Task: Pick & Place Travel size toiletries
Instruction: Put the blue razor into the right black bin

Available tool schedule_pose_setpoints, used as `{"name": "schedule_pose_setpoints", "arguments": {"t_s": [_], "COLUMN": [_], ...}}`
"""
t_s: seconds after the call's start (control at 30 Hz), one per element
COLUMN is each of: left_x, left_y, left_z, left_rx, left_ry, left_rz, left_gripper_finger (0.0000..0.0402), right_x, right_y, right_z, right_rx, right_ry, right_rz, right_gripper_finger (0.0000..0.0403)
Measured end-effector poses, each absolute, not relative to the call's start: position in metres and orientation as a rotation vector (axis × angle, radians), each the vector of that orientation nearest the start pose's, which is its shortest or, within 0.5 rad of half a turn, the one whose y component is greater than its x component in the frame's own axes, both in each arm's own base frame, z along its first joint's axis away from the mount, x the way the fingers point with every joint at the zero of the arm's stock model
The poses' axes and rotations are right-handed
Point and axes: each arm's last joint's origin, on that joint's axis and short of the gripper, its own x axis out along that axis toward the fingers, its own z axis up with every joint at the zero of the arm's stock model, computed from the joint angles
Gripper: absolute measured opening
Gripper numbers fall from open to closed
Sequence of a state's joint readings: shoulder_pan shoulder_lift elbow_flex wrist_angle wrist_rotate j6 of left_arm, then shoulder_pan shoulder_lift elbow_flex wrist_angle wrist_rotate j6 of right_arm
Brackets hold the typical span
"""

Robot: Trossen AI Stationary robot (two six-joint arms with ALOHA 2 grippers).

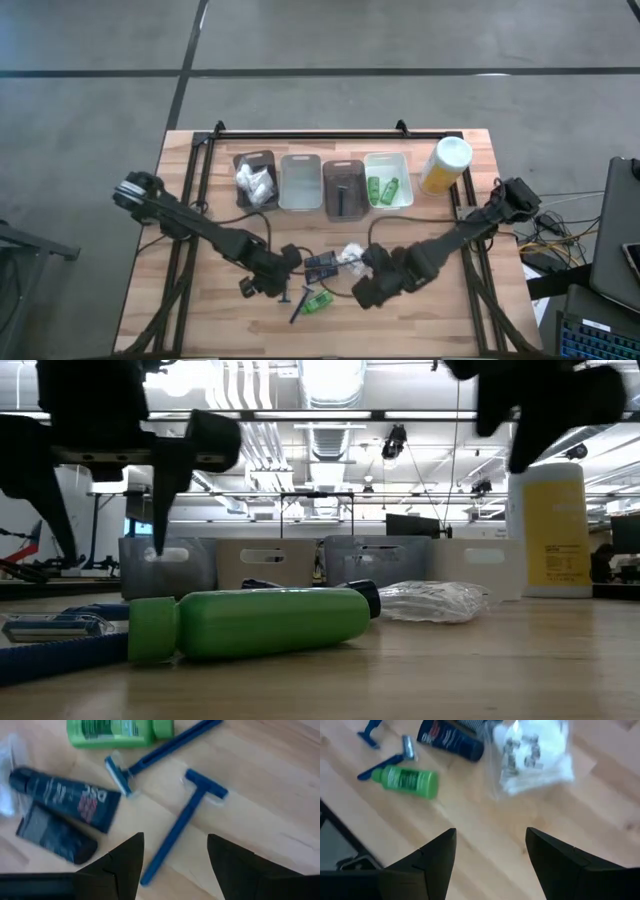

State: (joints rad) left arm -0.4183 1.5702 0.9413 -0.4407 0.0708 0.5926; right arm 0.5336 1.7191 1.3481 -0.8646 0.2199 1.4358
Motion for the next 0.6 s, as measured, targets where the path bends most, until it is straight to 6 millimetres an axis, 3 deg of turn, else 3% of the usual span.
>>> {"name": "schedule_pose_setpoints", "arguments": {"t_s": [0.27,0.6], "left_x": [0.294,0.295], "left_y": [-0.129,-0.111], "left_z": [0.168,0.155], "left_rx": [0.788,0.811], "left_ry": [0.949,1.039], "left_rz": [-0.802,-0.824], "left_gripper_finger": [0.0222,0.0208], "right_x": [0.274,0.246], "right_y": [0.198,0.225], "right_z": [0.241,0.238], "right_rx": [0.847,0.933], "right_ry": [1.029,0.990], "right_rz": [-0.605,-0.670], "right_gripper_finger": [0.0261,0.0272]}}
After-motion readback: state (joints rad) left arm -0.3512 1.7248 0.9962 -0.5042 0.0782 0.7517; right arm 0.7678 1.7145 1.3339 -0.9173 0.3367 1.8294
